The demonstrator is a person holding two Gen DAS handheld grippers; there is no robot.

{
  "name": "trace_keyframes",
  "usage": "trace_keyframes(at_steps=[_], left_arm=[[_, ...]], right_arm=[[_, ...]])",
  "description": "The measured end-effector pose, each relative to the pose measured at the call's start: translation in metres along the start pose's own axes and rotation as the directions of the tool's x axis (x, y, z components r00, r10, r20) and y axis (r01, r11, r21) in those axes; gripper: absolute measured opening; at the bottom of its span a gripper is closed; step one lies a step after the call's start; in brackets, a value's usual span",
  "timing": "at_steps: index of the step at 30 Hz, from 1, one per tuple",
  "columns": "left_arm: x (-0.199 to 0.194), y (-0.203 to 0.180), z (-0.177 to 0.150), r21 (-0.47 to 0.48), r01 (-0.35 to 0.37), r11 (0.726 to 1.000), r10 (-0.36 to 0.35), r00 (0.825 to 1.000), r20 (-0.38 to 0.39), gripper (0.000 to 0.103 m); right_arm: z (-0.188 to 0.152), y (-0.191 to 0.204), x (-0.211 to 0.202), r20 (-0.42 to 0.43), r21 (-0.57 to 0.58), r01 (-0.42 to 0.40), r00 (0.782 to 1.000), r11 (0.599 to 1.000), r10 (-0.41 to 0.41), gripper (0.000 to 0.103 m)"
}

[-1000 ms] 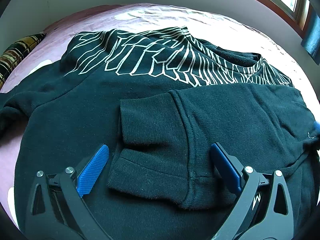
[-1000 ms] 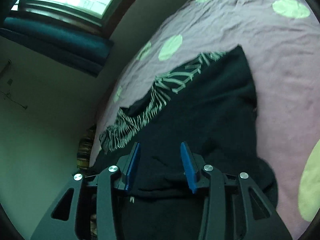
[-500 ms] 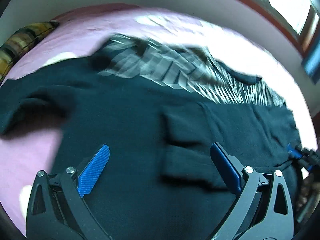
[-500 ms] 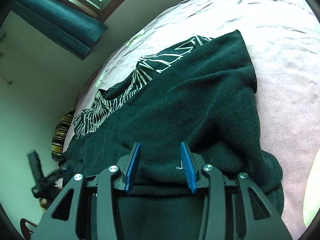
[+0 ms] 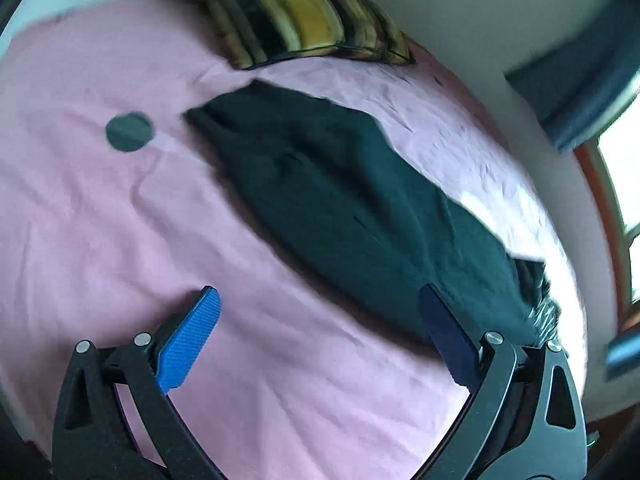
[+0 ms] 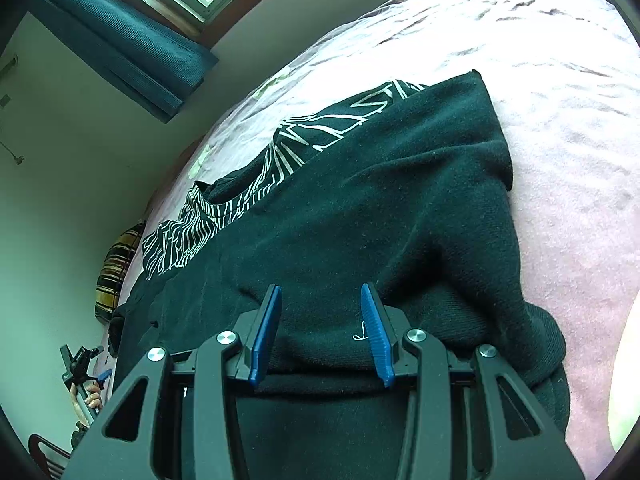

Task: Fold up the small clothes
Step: 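Grasp the other sleeve cuff with the left gripper and lift it, then fold the held sleeve across the sweatshirt front and open the left gripper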

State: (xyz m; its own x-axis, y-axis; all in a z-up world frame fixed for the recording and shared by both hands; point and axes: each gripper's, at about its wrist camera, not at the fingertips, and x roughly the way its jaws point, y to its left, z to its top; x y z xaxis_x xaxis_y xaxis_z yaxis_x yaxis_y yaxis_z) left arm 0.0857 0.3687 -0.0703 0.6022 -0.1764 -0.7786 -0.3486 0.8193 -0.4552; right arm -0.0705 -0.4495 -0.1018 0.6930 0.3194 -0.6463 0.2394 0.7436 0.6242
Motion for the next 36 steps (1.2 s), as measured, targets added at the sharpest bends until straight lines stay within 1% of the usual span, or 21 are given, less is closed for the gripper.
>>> trace_keyframes(at_steps=[1,4,5,6,8,10,11,13,14,15,17,18,20,22,24,26,28,30,32,33,36], left_arm=[[-0.001,0.003,0.006,-0.014,0.034,0.999,-0.034,0.999,0.019,0.099],[0.008,-0.003,0.03,0.007,0.028,1.0,-0.028,0.999,0.047,0.098],[0.014,-0.002,0.036,0.003,0.023,1.0,-0.023,0.999,0.043,0.095],[0.02,0.002,0.041,-0.012,0.012,1.0,-0.012,0.999,0.038,0.087],[0.026,0.012,0.051,-0.041,0.032,0.999,-0.03,0.998,0.062,0.084],[0.025,0.019,0.056,-0.077,0.031,0.997,-0.025,0.997,0.074,0.066],[0.025,0.02,0.055,-0.085,0.022,0.996,-0.015,0.997,0.077,0.06],[0.023,0.019,0.053,-0.079,-0.046,0.996,0.052,0.995,0.08,0.032],[0.021,0.019,0.053,-0.071,-0.08,0.994,0.086,0.993,0.084,0.024],[0.02,0.017,0.052,-0.055,-0.112,0.992,0.116,0.989,0.092,0.02],[0.014,0.013,0.049,-0.039,-0.147,0.988,0.15,0.982,0.112,0.017],[0.012,0.009,0.049,-0.032,-0.169,0.985,0.172,0.978,0.119,0.015],[0.004,-0.002,0.049,0.0,-0.238,0.971,0.235,0.96,0.152,0.014],[-0.012,-0.028,0.048,0.052,-0.33,0.943,0.313,0.928,0.204,0.013],[-0.023,-0.053,0.047,0.101,-0.383,0.918,0.348,0.903,0.253,0.013],[-0.034,-0.09,0.045,0.161,-0.402,0.901,0.342,0.889,0.304,0.013],[-0.048,-0.132,0.04,0.227,-0.393,0.891,0.305,0.889,0.341,0.013],[-0.064,-0.173,0.027,0.289,-0.364,0.885,0.249,0.897,0.366,0.013],[-0.075,-0.223,0.01,0.367,-0.323,0.872,0.174,0.907,0.384,0.013],[-0.079,-0.246,0.0,0.402,-0.306,0.863,0.142,0.91,0.389,0.013],[-0.091,-0.319,-0.042,0.533,-0.223,0.816,0.016,0.931,0.366,0.01]], right_arm=[[0.0,0.001,0.0,0.004,-0.002,0.004,1.0,1.0,-0.004,0.042],[0.0,0.002,0.001,0.013,-0.008,0.013,1.0,1.0,-0.013,0.042],[-0.001,0.002,0.001,0.015,-0.008,0.016,1.0,1.0,-0.016,0.042],[-0.001,0.003,0.001,0.016,-0.008,0.018,1.0,1.0,-0.018,0.042],[-0.001,0.003,0.0,0.021,-0.009,0.017,1.0,1.0,-0.017,0.042],[-0.002,0.003,0.001,0.024,-0.01,0.02,1.0,1.0,-0.02,0.042],[-0.002,0.003,0.001,0.027,-0.009,0.021,0.999,1.0,-0.021,0.042],[-0.002,0.003,0.001,0.032,-0.008,0.024,0.999,1.0,-0.023,0.042],[-0.002,0.003,0.001,0.035,-0.008,0.024,0.999,1.0,-0.024,0.042],[-0.002,0.003,0.001,0.039,-0.008,0.025,0.999,1.0,-0.024,0.042],[-0.002,0.004,0.001,0.044,-0.013,0.032,0.999,0.999,-0.031,0.042],[-0.003,0.005,0.002,0.045,-0.017,0.036,0.998,0.999,-0.035,0.042],[-0.002,0.005,0.002,0.048,-0.018,0.036,0.998,0.999,-0.035,0.042],[-0.001,0.004,0.002,0.049,-0.018,0.035,0.998,0.999,-0.034,0.042],[-0.001,0.004,0.002,0.05,-0.02,0.036,0.998,0.999,-0.035,0.042],[-0.002,0.005,0.001,0.053,-0.025,0.039,0.998,0.999,-0.037,0.042],[-0.003,0.005,0.001,0.056,-0.026,0.039,0.998,0.999,-0.037,0.042],[-0.003,0.005,0.0,0.058,-0.025,0.035,0.998,0.999,-0.034,0.042],[-0.003,0.004,0.0,0.06,-0.027,0.035,0.998,0.999,-0.033,0.042],[-0.003,0.004,0.0,0.061,-0.028,0.034,0.998,0.999,-0.033,0.042],[-0.004,0.003,-0.001,0.064,-0.024,0.024,0.998,0.999,-0.022,0.042]])
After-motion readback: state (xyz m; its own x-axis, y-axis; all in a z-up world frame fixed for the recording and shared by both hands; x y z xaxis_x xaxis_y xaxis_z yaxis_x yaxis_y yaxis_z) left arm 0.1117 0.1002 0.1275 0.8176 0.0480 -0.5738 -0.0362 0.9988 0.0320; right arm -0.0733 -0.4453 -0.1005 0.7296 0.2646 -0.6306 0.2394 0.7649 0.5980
